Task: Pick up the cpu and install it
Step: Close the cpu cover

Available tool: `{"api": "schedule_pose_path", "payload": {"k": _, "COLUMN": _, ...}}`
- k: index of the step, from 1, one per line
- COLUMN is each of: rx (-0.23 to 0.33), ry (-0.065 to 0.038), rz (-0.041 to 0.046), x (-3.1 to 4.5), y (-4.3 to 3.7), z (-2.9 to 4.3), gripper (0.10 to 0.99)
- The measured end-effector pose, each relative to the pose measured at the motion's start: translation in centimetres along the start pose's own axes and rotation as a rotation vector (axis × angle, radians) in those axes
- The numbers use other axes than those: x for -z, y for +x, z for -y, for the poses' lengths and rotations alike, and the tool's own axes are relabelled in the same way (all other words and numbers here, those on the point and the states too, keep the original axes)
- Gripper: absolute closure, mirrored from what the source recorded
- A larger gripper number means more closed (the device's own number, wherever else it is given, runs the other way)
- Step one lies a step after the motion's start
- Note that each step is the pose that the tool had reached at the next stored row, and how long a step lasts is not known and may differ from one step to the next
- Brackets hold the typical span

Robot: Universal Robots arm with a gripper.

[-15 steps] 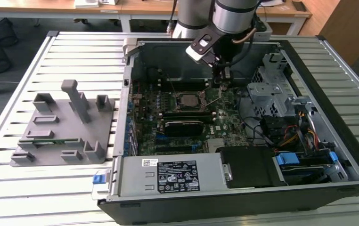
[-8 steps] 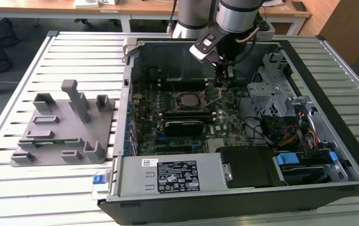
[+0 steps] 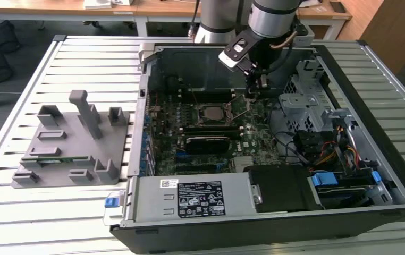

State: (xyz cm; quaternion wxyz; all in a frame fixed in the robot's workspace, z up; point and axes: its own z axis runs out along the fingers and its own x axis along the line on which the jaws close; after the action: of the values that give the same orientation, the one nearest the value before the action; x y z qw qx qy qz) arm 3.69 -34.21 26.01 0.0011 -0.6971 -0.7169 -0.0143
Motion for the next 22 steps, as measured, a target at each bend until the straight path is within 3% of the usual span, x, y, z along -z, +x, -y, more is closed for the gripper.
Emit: {"api": "schedule_pose_path", "payload": {"k": 22, "rx": 0.002, "ry": 0.0, "rz": 0.0011, "x": -0.92, "y": 0.3, "z": -1.88, "gripper": 0.98}}
